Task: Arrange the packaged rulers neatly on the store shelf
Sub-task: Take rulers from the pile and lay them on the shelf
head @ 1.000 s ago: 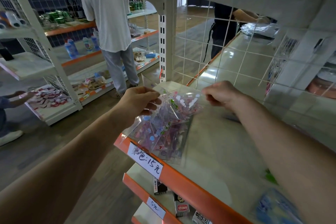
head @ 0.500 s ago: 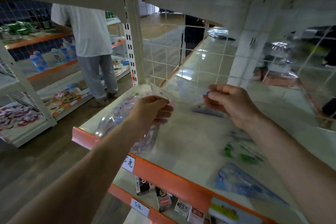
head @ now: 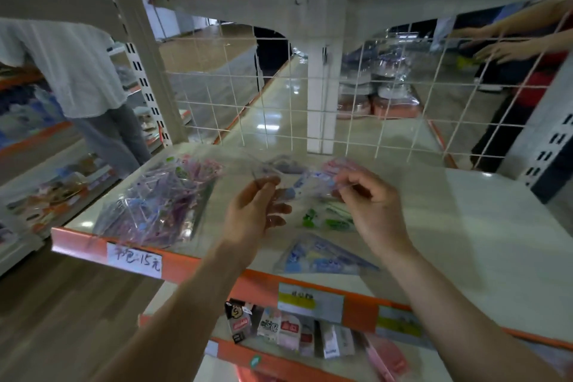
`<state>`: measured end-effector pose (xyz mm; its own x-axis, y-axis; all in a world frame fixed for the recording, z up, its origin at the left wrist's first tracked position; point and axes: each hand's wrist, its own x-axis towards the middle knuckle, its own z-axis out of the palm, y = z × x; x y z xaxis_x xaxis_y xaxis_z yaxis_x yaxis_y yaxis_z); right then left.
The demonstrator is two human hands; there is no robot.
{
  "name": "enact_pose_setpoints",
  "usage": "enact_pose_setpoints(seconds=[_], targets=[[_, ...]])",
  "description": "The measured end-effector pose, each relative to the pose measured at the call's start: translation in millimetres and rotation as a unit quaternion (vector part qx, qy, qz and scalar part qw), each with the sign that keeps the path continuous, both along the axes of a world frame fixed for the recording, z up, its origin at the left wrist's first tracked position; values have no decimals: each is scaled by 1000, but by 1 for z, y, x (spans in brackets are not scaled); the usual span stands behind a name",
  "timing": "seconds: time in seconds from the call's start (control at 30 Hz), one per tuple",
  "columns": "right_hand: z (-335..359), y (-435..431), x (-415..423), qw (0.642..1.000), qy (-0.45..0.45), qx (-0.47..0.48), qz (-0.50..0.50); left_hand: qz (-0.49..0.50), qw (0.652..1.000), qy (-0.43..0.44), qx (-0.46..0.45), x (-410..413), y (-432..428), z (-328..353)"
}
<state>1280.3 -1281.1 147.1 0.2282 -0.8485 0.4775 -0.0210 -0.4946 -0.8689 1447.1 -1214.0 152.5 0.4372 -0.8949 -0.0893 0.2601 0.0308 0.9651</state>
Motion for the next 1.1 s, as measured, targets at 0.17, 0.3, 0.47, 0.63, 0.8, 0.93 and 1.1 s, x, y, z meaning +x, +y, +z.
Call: enact_pose_setpoints(seconds=[0.17,0.3,0.47,0.63,0.8,0.93,1.1], targets=[[-8,1,-1,997,68,-20,-22,-7,999,-34,-16,-2,5,0],[-13,4,0,995,102,17,-17,8,999,-53,-5,-2,4,-2],[-16,3,0,990,136,-19,-25,74,995,-64,19,0,-2,-5],[-20,6,7,970,219,-89,-53,102,992,-74,32,4,-5,-9],[0,5,20,929,362,-78,-6,129,990,-36,37,11,-7,-7],[17,-8,44,915,395,-75,4,177,981,-54,49,35,-11,1],[20,-26,65,887,459,-48,-2,225,969,-97,44,61,-15,9]])
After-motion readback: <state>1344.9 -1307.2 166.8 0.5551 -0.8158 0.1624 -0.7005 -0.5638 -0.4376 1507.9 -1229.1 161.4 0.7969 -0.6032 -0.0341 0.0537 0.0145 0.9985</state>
